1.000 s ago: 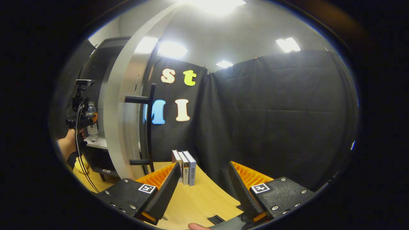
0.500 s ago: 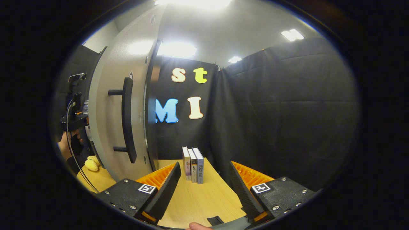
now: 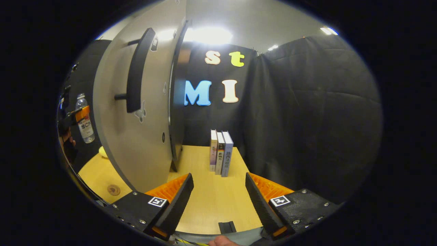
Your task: Open the cabinet door with the right hand, grasp the bottle in the cabinet with the left hand and place it on the coaster, then close the cabinet door with the right hand.
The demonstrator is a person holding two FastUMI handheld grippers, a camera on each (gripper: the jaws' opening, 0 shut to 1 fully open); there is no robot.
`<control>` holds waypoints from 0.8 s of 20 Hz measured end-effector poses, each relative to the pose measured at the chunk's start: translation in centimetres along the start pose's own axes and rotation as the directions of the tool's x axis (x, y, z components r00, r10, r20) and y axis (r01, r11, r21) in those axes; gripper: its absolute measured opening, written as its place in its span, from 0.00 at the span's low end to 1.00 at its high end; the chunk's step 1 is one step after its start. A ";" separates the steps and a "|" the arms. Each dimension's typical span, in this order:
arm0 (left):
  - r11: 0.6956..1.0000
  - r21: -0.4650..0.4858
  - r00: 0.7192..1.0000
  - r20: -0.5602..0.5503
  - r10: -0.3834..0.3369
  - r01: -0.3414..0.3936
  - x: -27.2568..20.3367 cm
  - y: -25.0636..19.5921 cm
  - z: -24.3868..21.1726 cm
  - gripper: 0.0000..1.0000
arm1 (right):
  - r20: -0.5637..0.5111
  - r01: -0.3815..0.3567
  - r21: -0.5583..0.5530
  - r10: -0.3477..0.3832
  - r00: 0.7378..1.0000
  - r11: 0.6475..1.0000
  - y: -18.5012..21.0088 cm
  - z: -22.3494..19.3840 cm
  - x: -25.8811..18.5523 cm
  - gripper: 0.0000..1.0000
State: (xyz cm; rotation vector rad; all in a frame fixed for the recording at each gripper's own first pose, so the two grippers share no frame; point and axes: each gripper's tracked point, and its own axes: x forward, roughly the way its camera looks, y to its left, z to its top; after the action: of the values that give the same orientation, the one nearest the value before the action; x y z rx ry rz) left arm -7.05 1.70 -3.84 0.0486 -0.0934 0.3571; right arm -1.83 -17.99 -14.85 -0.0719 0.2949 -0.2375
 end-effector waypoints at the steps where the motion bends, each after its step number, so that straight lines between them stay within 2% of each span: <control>1: 1.000 0.023 1.000 0.007 0.007 -0.007 -1.2 0.4 -1.1 0.71 | -0.013 0.012 0.004 -0.012 1.000 1.000 -0.3 -0.7 0.4 0.95; 4: 0.995 0.096 0.999 0.035 0.020 -0.023 -4.0 0.8 -5.2 0.71 | -0.039 0.060 0.055 -0.058 0.998 0.997 -0.2 -3.1 1.3 0.95; 6: 0.990 0.131 0.998 0.042 0.042 -0.047 -4.1 0.6 -8.4 0.71 | -0.052 0.092 0.048 -0.089 0.995 0.995 -0.5 -4.9 2.1 0.95; 7: 0.991 0.129 0.998 0.043 0.038 -0.043 -4.3 0.2 -10.6 0.73 | -0.074 0.078 0.041 -0.075 0.994 0.996 0.1 -6.4 2.5 0.95; 10: 0.996 0.085 0.999 0.010 0.033 -0.034 -5.6 -0.4 -17.0 0.69 | -0.193 0.024 -0.024 -0.029 0.981 0.999 1.0 -11.8 3.5 0.96; 12: 0.997 0.068 0.999 -0.007 0.048 -0.047 -6.6 -0.3 -20.2 0.69 | -0.206 0.028 -0.070 -0.042 0.978 0.997 0.6 -12.7 3.5 0.96; 13: 0.996 0.067 0.999 -0.013 0.052 -0.051 -7.1 -0.4 -21.7 0.72 | -0.216 0.023 -0.088 -0.042 0.976 0.996 0.6 -13.2 3.3 0.96; 14: 0.995 0.078 0.998 -0.023 0.064 -0.062 -7.9 -0.2 -23.2 0.69 | -0.227 0.012 -0.103 -0.035 0.973 0.995 0.8 -13.5 3.5 0.96; 16: 0.995 0.074 0.998 0.002 0.061 -0.061 -8.9 0.0 -24.6 0.69 | -0.243 -0.005 -0.143 -0.030 0.970 0.990 1.2 -14.4 3.3 0.95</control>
State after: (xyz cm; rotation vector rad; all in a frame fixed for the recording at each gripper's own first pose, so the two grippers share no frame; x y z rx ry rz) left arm -13.28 0.16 -29.22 0.1189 -0.0811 0.4212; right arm -2.73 -18.19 -29.66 -0.1872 0.5576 -0.2378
